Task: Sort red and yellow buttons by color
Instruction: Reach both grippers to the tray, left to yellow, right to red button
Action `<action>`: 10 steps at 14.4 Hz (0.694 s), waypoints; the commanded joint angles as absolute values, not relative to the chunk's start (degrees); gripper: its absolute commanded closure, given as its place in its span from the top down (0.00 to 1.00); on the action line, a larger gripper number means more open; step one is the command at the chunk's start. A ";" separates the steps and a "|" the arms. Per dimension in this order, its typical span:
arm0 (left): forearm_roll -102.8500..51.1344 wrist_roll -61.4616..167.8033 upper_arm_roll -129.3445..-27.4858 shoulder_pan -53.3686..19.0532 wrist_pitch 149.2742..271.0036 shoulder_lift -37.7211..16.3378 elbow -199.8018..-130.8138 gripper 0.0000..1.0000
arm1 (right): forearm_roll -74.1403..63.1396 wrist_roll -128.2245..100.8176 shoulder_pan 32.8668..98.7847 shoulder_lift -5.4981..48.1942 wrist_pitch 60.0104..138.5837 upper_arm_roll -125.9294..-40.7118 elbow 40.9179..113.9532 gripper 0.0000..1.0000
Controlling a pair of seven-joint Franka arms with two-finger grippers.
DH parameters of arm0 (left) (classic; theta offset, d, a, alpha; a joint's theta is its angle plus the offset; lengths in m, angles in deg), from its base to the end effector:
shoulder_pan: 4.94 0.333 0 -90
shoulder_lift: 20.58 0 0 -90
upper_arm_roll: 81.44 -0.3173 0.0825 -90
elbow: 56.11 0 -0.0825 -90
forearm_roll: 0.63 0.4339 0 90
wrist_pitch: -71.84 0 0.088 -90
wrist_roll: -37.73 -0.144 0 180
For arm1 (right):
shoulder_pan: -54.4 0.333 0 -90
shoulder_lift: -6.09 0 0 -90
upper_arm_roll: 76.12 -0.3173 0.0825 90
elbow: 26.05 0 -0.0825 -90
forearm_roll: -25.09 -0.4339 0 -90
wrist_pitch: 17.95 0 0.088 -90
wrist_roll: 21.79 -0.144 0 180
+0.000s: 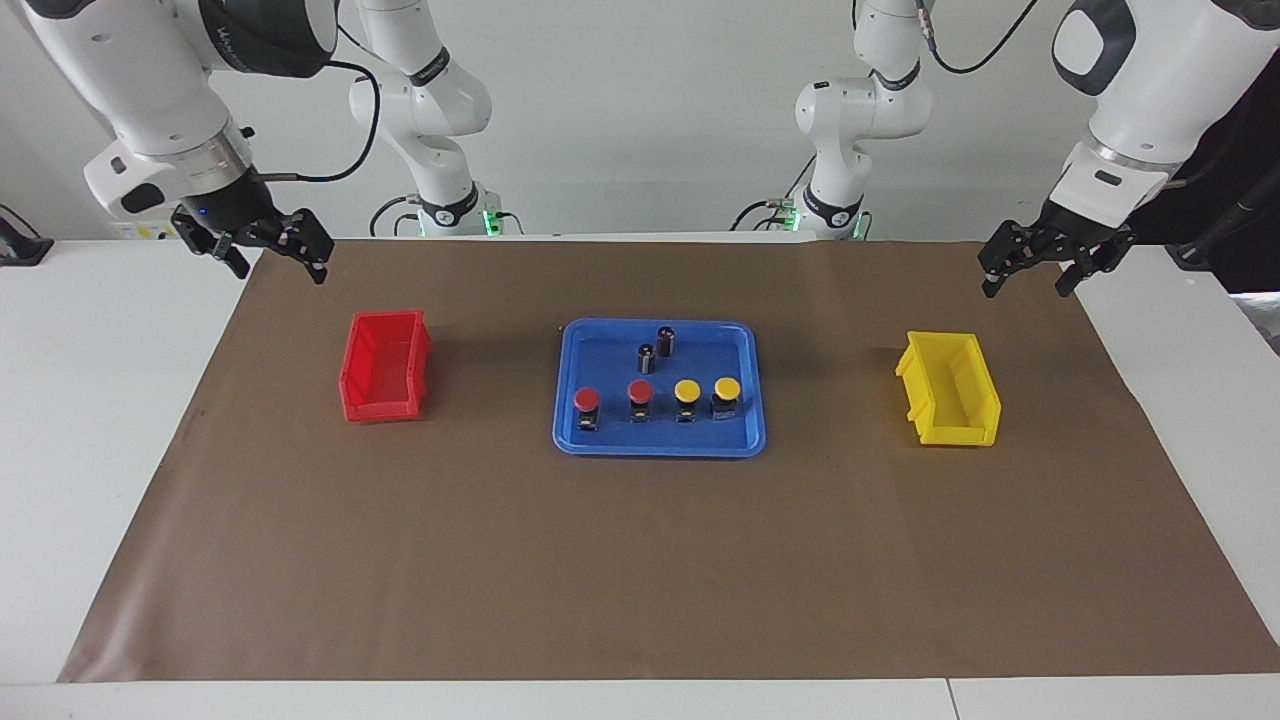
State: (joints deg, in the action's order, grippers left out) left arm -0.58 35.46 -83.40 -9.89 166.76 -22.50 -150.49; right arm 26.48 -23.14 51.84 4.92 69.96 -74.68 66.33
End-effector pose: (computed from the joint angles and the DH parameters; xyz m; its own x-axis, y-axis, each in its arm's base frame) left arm 0.6022 -0.0311 0.5766 0.9949 -0.0917 0.0429 -0.0917 -0.9958 -0.0014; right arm 0.5894 -0.0449 0.5764 0.9939 -0.0940 -0.0570 -0.0927 -0.9954 0.0251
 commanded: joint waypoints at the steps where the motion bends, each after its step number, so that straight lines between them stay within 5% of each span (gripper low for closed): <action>1: -1.60 37.10 -83.64 -10.30 166.85 -22.69 -150.59 1.00 | 26.06 -22.50 51.85 3.63 70.39 -74.80 67.64 1.00; 6: -1.60 41.06 -83.11 -12.76 167.38 -22.69 -151.29 1.00 | 24.73 -23.37 51.94 6.08 68.63 -77.68 63.62 1.00; 10: -1.60 43.26 -82.94 -13.55 169.22 -22.86 -152.78 1.00 | 28.59 -33.10 56.22 19.34 62.03 -85.25 47.02 1.00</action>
State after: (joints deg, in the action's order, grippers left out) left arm -0.72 41.65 -82.71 -12.94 167.27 -22.30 -151.05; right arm 26.23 -28.23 52.96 10.37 65.61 -82.50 57.90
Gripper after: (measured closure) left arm 0.000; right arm 0.000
